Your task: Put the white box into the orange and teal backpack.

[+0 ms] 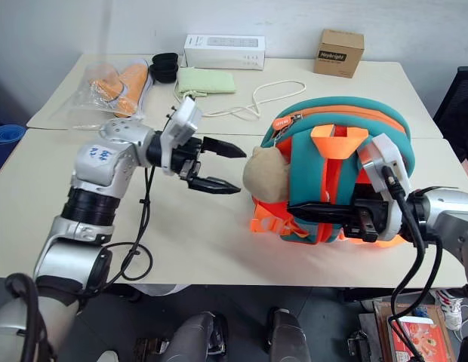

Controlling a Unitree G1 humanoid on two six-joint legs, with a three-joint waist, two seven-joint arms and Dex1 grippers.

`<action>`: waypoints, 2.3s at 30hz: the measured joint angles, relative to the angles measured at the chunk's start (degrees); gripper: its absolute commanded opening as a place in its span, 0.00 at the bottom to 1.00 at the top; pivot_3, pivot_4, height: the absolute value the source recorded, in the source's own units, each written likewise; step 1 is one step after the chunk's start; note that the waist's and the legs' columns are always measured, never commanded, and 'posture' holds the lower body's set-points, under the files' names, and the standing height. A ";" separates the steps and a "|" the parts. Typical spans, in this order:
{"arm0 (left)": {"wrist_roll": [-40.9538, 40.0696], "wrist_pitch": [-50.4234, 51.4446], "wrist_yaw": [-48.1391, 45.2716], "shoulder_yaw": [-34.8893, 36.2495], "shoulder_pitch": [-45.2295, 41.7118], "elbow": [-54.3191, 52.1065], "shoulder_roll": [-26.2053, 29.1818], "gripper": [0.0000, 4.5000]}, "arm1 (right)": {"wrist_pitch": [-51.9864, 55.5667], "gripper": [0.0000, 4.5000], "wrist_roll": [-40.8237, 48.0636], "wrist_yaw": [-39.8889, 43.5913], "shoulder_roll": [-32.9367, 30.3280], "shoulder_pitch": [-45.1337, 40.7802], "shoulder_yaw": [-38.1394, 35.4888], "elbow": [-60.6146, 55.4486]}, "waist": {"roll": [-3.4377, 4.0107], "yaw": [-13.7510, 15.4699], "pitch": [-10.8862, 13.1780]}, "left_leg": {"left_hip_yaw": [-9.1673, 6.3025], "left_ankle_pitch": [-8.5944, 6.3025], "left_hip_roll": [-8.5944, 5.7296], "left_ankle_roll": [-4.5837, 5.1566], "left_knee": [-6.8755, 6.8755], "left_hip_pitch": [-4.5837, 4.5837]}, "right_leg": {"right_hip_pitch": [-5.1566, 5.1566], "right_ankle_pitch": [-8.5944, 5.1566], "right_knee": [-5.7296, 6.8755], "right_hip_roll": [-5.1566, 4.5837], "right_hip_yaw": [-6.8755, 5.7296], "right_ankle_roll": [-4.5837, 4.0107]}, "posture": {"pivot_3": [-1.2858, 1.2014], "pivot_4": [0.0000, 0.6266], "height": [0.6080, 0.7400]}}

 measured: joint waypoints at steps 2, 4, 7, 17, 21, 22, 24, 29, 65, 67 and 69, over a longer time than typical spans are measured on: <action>-1.24 1.61 0.29 1.10 0.59 -3.92 2.77 1.00 | 0.01 0.00 -0.01 -0.23 0.26 0.01 0.10 0.01 | 0.00 -0.04 0.00 | 0.00 0.00 0.02 -0.01 0.00 0.01 | 0.00 0.00 0.00 0.01 0.06 0.00 | 0.52 0.24 1.00; -3.23 4.14 1.54 3.42 1.17 -7.70 5.12 1.00 | 0.02 0.00 -0.01 -0.43 0.26 0.11 0.10 0.01 | 0.00 -0.12 0.00 | -0.01 0.00 0.04 -0.02 -0.01 0.02 | 0.00 0.00 0.01 0.01 0.13 -0.01 | 0.52 0.24 1.00; -7.58 10.03 5.92 6.71 1.56 -14.04 4.64 1.00 | 0.05 0.00 0.08 -0.69 0.26 0.21 0.05 0.03 | 0.00 0.01 0.00 | -0.02 0.01 0.03 -0.01 0.00 0.04 | 0.07 0.00 0.02 0.02 0.37 0.00 | 0.52 0.24 1.00; -7.34 15.55 25.96 1.62 2.91 -18.39 -9.73 1.00 | 0.17 0.00 0.59 -2.25 0.98 -1.38 0.15 0.15 | 0.00 0.56 0.00 | 0.07 0.02 0.00 0.01 -0.03 0.19 | 0.13 0.03 -0.03 0.09 0.62 0.05 | 0.52 0.24 1.00; -7.17 15.58 28.31 0.08 3.33 -18.53 -10.63 0.87 | 0.25 0.00 0.85 -3.21 1.26 -1.42 0.15 0.13 | 0.00 0.70 0.00 | 0.08 0.04 0.01 -0.02 -0.05 0.20 | 0.12 0.02 -0.08 0.09 0.61 0.03 | 0.52 0.24 1.00; -7.42 15.90 28.33 0.05 3.37 -18.53 -10.55 0.81 | 0.25 0.00 0.90 -3.40 1.26 -1.41 0.15 0.12 | 0.00 0.69 0.00 | 0.08 0.04 0.00 -0.01 -0.04 0.20 | 0.12 0.02 -0.09 0.08 0.62 0.03 | 0.52 0.24 1.00; -8.30 16.61 28.02 -0.01 3.41 -18.71 -9.88 0.67 | 0.25 0.00 0.91 -3.72 1.26 -1.40 0.15 0.12 | 0.00 0.74 0.00 | 0.09 0.04 -0.01 -0.01 -0.04 0.21 | 0.12 0.02 -0.10 0.07 0.63 0.03 | 0.52 0.24 1.00; -9.50 17.01 26.41 -0.22 3.55 -18.77 -7.34 0.35 | 0.24 0.00 0.88 -4.19 1.26 -1.18 0.15 0.14 | 0.00 0.71 0.00 | 0.09 0.04 0.00 -0.01 -0.04 0.21 | 0.12 0.02 -0.10 0.07 0.63 0.03 | 0.52 0.24 1.00; 13.63 -19.37 11.26 -11.22 10.40 2.51 3.20 0.09 | -7.76 0.00 -10.58 -5.39 1.75 4.47 -2.07 5.24 | 0.04 0.60 -0.03 | 0.25 -0.02 0.01 0.01 -0.09 0.23 | -0.02 0.01 -0.09 0.00 0.56 0.00 | 0.52 0.24 1.00; 12.28 -16.34 11.08 -9.79 11.35 1.31 4.00 0.29 | -9.45 0.20 -13.13 -4.26 1.36 4.90 -1.22 6.12 | 0.04 0.56 -0.03 | 0.25 -0.02 0.00 0.01 -0.09 0.22 | -0.03 0.01 -0.08 0.03 0.54 0.00 | 0.52 0.24 1.00; 9.82 -12.60 10.18 -7.45 13.00 -0.48 6.01 0.45 | -9.73 0.36 -14.35 -2.68 0.38 5.76 -0.98 7.28 | 0.04 0.38 -0.03 | 0.25 -0.02 0.03 0.01 -0.09 0.21 | -0.03 0.01 -0.01 0.06 0.55 0.00 | 0.52 0.24 1.00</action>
